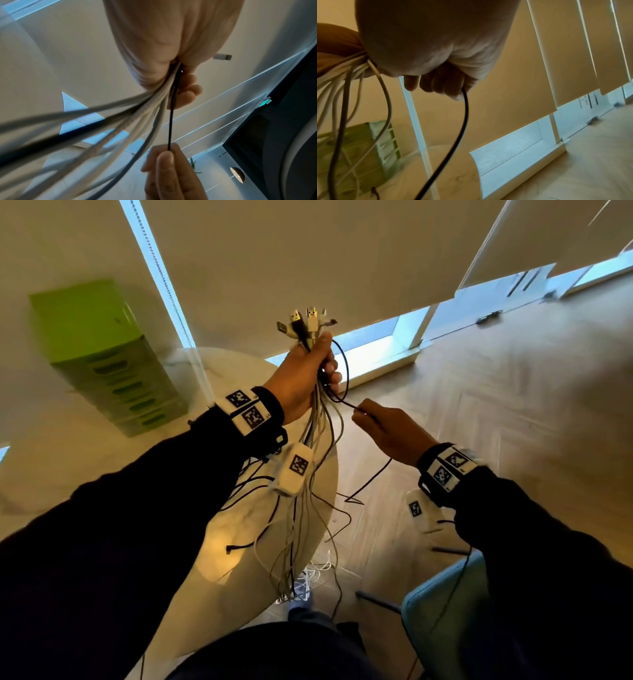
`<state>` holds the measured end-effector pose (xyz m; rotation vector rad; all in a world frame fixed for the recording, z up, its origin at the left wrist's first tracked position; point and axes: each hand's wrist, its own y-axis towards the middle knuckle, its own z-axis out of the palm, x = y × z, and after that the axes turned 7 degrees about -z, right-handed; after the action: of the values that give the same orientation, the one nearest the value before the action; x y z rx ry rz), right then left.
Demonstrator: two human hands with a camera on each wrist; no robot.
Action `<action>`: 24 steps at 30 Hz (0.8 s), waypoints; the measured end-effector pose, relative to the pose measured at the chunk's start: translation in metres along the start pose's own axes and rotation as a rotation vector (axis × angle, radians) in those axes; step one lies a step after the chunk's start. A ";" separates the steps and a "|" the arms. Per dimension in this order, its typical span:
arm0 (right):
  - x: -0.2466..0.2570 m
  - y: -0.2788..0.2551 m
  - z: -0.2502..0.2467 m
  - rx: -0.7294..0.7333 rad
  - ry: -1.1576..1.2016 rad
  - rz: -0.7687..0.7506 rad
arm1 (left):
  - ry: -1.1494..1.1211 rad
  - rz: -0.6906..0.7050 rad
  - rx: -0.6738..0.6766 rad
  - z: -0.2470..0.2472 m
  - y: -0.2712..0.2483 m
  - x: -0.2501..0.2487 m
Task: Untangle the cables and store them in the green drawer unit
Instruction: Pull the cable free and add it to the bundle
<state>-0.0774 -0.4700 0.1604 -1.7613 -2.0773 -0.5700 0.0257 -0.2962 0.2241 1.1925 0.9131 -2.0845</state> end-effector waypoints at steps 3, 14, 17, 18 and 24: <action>-0.019 -0.003 -0.004 -0.130 -0.122 -0.015 | -0.019 0.028 -0.080 -0.002 0.005 0.002; -0.094 -0.030 0.038 0.456 -0.149 0.478 | 0.095 0.048 -0.138 -0.041 -0.006 0.009; -0.068 -0.009 0.048 0.380 -0.109 0.460 | 0.092 0.043 -0.099 -0.042 -0.013 0.012; -0.050 0.000 0.047 0.296 -0.067 0.366 | 0.093 0.043 -0.087 -0.042 -0.015 0.013; 0.077 0.040 0.032 0.349 0.586 0.048 | 0.128 0.019 -0.037 -0.039 -0.031 0.009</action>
<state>-0.0512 -0.3825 0.1756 -1.2516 -1.6046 -0.5798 0.0181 -0.2481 0.2100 1.3227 0.9906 -1.9859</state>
